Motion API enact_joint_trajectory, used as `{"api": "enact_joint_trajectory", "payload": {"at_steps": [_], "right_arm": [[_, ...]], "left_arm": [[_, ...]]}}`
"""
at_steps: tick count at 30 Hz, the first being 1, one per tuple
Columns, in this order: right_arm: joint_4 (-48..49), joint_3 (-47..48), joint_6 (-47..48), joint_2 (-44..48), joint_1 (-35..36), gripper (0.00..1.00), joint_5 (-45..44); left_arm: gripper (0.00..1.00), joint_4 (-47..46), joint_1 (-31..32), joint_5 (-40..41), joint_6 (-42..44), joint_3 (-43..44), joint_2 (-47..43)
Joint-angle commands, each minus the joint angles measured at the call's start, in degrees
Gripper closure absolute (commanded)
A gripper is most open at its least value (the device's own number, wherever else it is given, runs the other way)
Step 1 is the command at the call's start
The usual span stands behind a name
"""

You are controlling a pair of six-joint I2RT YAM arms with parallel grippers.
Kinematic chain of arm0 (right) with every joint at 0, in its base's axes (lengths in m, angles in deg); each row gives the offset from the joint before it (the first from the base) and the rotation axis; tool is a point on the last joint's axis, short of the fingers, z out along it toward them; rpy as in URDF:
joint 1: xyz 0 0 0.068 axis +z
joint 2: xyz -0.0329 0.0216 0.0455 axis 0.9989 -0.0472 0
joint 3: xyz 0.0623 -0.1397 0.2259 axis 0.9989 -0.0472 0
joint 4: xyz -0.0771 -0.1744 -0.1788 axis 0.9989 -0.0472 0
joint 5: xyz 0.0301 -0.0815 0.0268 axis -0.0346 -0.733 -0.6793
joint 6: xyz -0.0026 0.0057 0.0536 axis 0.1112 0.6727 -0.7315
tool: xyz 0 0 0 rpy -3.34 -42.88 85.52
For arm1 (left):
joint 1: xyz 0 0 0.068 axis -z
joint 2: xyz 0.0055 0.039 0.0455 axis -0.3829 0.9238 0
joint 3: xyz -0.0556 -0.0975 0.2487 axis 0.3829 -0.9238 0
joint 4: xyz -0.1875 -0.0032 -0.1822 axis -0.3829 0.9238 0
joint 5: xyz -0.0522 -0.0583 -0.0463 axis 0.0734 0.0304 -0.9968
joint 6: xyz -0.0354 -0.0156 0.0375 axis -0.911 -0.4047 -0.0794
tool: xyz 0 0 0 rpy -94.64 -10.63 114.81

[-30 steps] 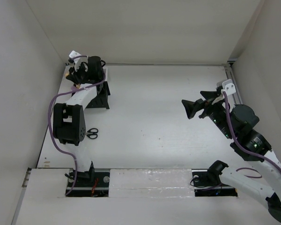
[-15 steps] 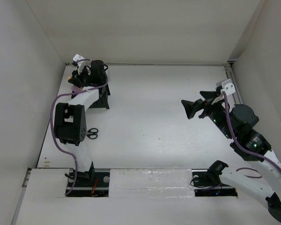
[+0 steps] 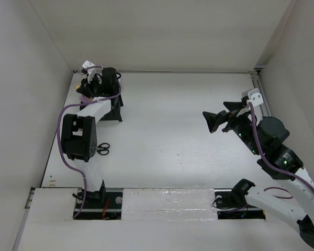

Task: Sort the stationery into containers
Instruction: Place the stationery in the storage box, then move the scissors to the center of the board.

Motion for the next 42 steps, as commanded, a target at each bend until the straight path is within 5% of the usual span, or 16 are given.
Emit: {"api": "enact_joint_trajectory", "payload": {"at_steps": [1, 11, 15, 24, 27, 29, 32, 33, 38, 40, 42], "right_arm": [[3.63, -0.35, 0.06, 0.61, -0.46, 0.00, 0.61], [3.63, -0.35, 0.06, 0.61, -0.46, 0.00, 0.61], [3.63, -0.35, 0.06, 0.61, -0.46, 0.00, 0.61], [4.67, 0.17, 0.06, -0.53, -0.46, 0.00, 1.13], [4.68, 0.17, 0.06, -1.06, -0.46, 0.00, 1.75], [4.68, 0.17, 0.06, -1.58, -0.46, 0.00, 1.75], [5.21, 0.70, 0.67, -1.58, -0.46, 0.00, 1.75], [5.21, 1.22, 0.67, -1.58, -0.46, 0.00, 1.75], [4.16, 1.23, 1.29, -1.58, -0.46, 0.00, 2.81], [3.54, 1.76, 1.81, -1.58, -0.46, 0.00, 3.34], [3.01, 1.76, 1.81, -1.58, -0.46, 0.00, 5.00]], "left_arm": [[0.90, -2.79, 0.33, 1.89, 0.54, -1.00, 0.42], [0.67, -2.79, 0.33, 1.89, 0.54, -1.53, 1.56], [0.44, -2.79, 0.33, 1.28, 0.54, -1.53, 0.95], [0.27, -4.54, 2.78, 0.40, 3.70, -0.74, -5.82], [0.05, -4.54, 3.31, -0.21, 5.01, 1.36, -9.42], [0.00, -3.67, 4.63, 0.40, 5.54, 3.12, -12.40], [0.00, 10.25, 5.15, -2.15, -0.40, 12.85, -13.91], [0.00, 24.06, 5.16, -4.15, -4.00, 16.71, -14.61], [0.00, 53.77, 3.15, -19.43, -16.58, 38.07, -15.22], [0.00, 62.56, -2.36, -27.94, -24.75, 38.47, -19.41], [0.00, 62.08, -7.38, -42.62, -26.87, 28.48, -24.78]]}}
